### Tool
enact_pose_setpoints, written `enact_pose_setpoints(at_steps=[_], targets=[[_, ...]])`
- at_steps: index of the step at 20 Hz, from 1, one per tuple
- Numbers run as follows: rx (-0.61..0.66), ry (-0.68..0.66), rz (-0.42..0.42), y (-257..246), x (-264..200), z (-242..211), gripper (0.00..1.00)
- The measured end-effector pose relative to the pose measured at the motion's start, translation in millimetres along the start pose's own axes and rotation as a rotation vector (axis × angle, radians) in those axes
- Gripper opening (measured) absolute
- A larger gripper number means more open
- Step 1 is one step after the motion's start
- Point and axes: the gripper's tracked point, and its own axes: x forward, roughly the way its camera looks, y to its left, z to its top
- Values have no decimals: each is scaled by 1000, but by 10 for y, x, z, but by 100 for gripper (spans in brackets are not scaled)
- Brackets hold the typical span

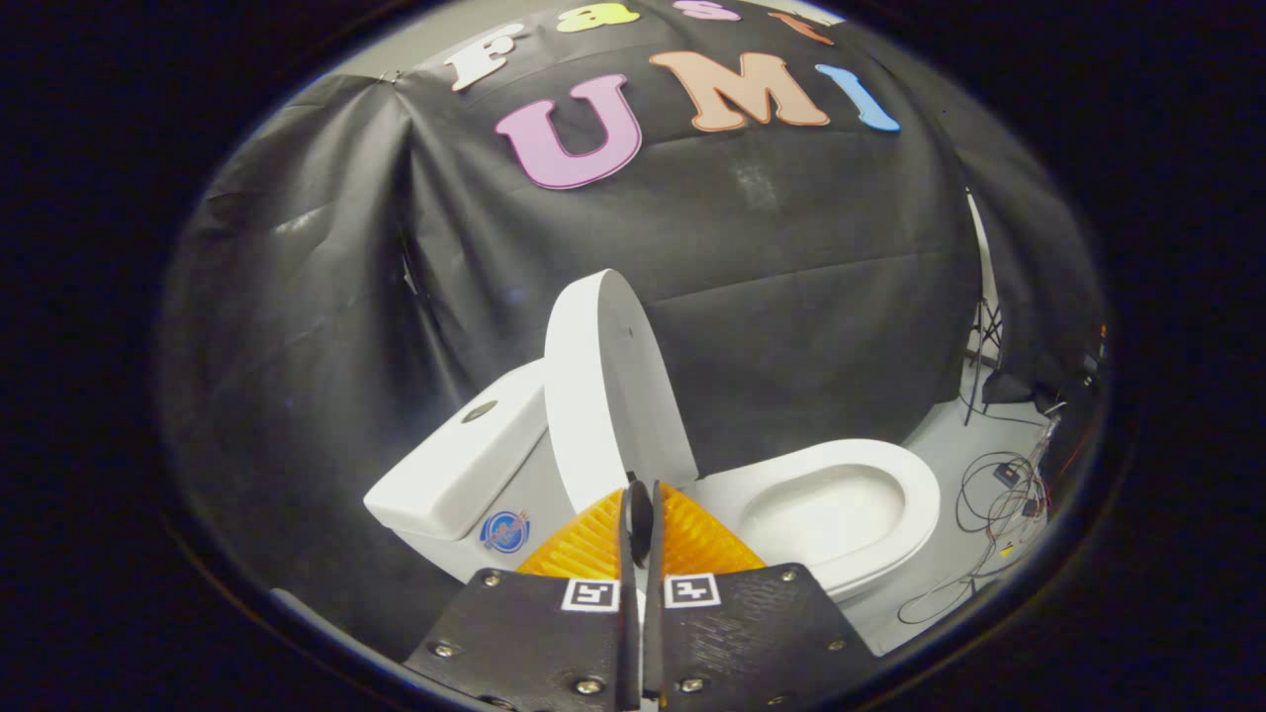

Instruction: Open the toilet lid.

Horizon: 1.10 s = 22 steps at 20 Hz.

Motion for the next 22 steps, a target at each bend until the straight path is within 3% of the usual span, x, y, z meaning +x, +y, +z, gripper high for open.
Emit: enact_pose_setpoints(at_steps=[11,22], targets=[[-98,48,43,562,96,-175,2],[-164,38,-29,637,76,-194,2]])
